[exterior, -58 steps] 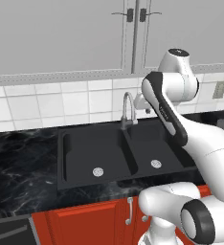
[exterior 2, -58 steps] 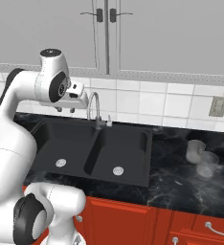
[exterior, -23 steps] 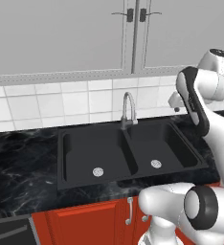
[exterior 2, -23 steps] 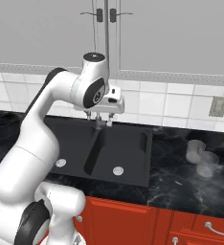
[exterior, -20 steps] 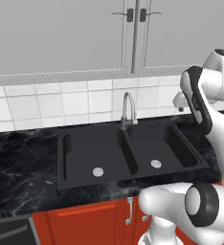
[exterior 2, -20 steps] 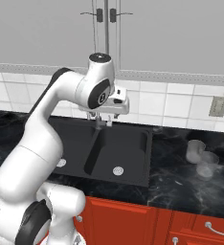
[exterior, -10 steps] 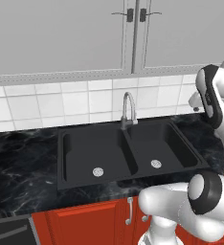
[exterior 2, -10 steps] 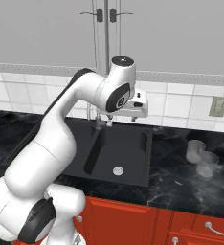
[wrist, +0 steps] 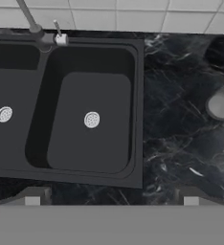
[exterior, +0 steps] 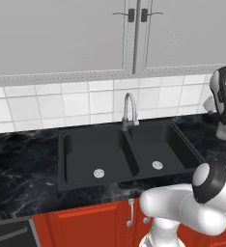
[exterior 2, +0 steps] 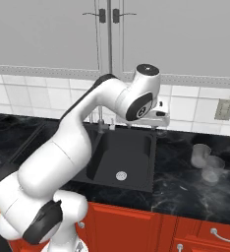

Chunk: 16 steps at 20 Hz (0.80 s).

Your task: Place the glass cup in the left basin and the glass cup in the right basin of the sink.

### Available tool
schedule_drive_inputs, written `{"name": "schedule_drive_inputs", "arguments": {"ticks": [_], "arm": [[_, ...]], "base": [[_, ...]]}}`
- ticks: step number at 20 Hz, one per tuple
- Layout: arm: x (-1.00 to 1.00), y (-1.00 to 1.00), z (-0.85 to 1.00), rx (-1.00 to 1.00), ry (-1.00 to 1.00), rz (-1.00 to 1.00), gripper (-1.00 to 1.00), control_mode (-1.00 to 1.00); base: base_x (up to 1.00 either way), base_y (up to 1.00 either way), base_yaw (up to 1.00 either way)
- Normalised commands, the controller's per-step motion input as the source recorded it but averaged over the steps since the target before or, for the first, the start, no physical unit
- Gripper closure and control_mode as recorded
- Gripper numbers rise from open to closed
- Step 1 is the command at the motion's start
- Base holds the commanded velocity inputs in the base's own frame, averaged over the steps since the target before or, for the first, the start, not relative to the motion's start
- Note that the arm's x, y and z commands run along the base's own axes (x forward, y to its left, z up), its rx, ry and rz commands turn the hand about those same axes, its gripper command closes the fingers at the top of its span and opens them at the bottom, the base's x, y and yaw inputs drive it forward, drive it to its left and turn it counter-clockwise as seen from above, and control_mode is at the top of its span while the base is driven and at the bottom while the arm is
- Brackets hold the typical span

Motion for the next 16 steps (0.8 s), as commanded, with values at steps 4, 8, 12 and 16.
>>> {"name": "schedule_drive_inputs", "arguments": {"ticks": [4,8,12,16], "arm": [[0.00,-0.44,-0.19,0.00,0.00,0.00,-1.00,-1.00],[0.01,-0.36,-0.29,0.00,0.00,0.00,-1.00,-1.00],[0.18,-0.31,-0.31,0.00,0.00,0.01,-1.00,-1.00],[0.31,-0.31,-0.31,0.00,0.00,0.00,-1.00,-1.00]], "base": [[0.00,0.00,0.00],[0.00,0.00,0.00],[0.00,0.00,0.00],[0.00,0.00,0.00]]}}
